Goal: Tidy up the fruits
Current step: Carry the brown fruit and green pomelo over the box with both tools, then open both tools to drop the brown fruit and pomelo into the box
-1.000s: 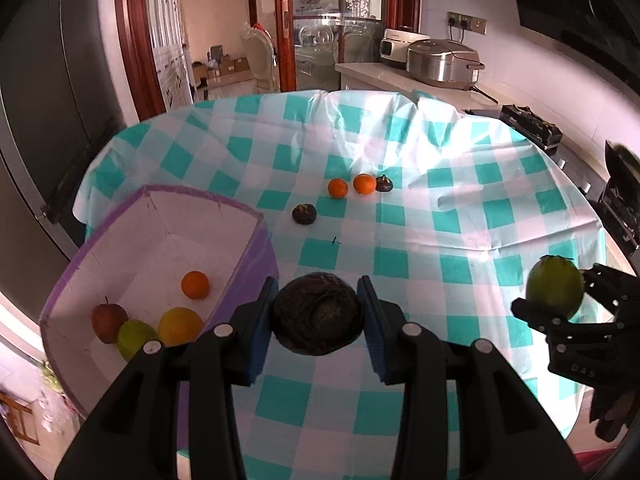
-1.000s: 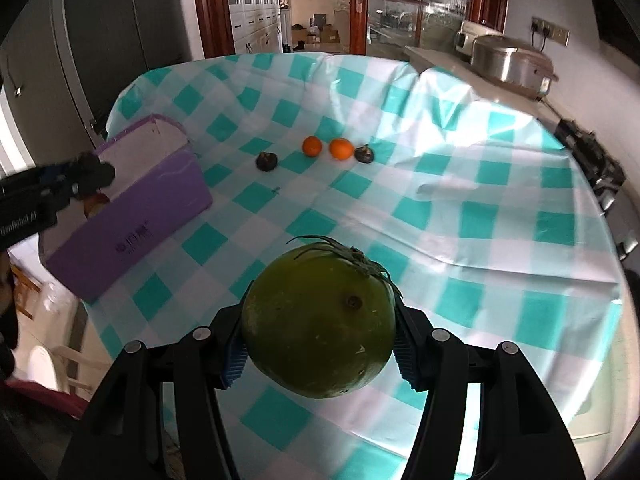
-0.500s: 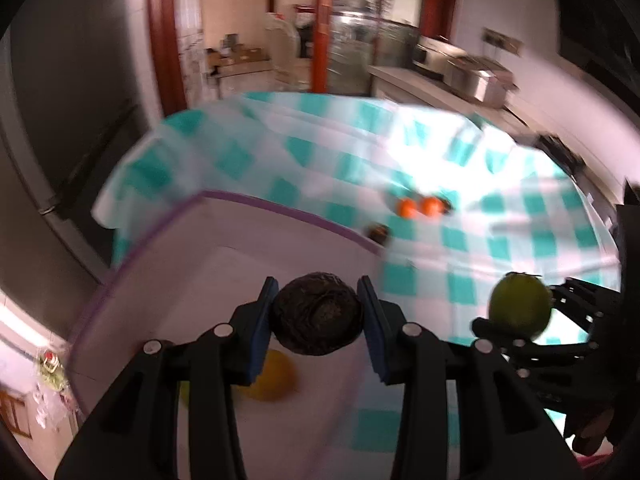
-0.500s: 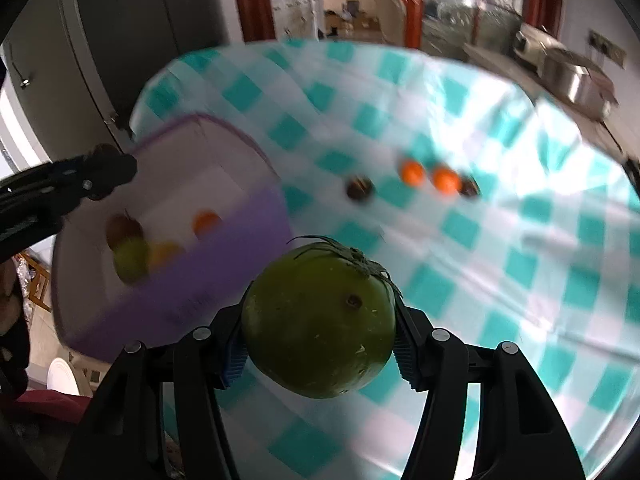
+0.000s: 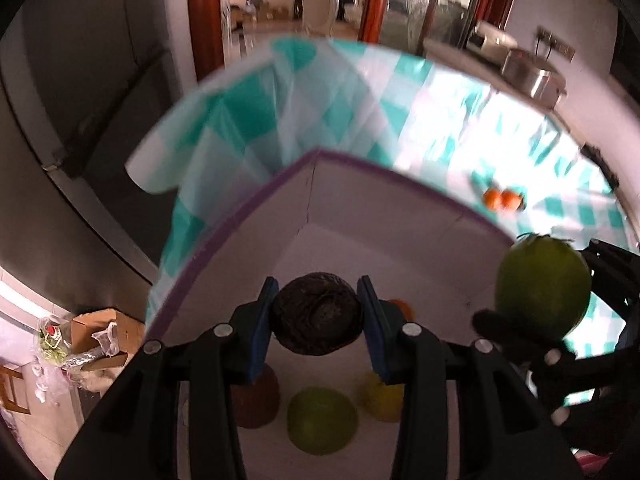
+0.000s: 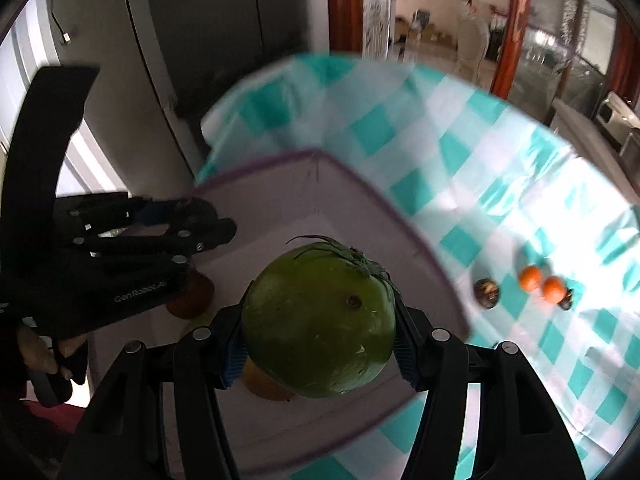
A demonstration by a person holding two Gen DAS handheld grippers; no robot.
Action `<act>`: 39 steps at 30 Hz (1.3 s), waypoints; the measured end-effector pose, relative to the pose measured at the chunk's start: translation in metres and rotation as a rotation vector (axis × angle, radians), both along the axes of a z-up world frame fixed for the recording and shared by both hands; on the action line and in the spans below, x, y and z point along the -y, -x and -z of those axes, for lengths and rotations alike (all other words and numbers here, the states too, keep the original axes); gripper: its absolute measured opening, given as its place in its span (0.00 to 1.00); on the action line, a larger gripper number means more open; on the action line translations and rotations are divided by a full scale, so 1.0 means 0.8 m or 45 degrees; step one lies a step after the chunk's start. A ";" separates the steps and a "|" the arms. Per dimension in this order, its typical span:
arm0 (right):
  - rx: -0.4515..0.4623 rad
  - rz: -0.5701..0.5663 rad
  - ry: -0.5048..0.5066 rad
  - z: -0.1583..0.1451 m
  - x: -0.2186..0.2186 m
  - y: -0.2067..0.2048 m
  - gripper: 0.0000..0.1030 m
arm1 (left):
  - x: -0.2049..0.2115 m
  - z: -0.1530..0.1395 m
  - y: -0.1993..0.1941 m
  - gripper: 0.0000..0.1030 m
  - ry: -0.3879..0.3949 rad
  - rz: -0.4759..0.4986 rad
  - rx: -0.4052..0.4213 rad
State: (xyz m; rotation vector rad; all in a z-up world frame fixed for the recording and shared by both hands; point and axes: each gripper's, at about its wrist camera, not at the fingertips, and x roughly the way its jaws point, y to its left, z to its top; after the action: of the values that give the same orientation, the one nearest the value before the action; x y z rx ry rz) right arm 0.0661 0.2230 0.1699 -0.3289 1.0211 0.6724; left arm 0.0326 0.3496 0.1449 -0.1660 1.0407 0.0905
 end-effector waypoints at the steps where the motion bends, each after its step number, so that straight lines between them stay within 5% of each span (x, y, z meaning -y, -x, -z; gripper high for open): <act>1: -0.024 -0.001 0.038 0.012 -0.007 -0.003 0.57 | 0.000 0.007 -0.004 0.40 0.001 0.009 -0.018; 20: -0.260 0.161 0.428 0.116 -0.029 -0.074 0.57 | 0.012 0.104 -0.063 0.40 -0.056 0.174 -0.261; 39: -0.328 0.167 0.355 0.133 -0.015 -0.083 0.57 | 0.004 0.114 -0.045 0.46 -0.063 0.100 -0.296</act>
State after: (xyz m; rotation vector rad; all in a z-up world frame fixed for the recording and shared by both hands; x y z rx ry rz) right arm 0.1325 0.2346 0.0635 -0.4204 1.3755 0.4601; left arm 0.0686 0.3461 0.0539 -0.0708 1.2741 0.0653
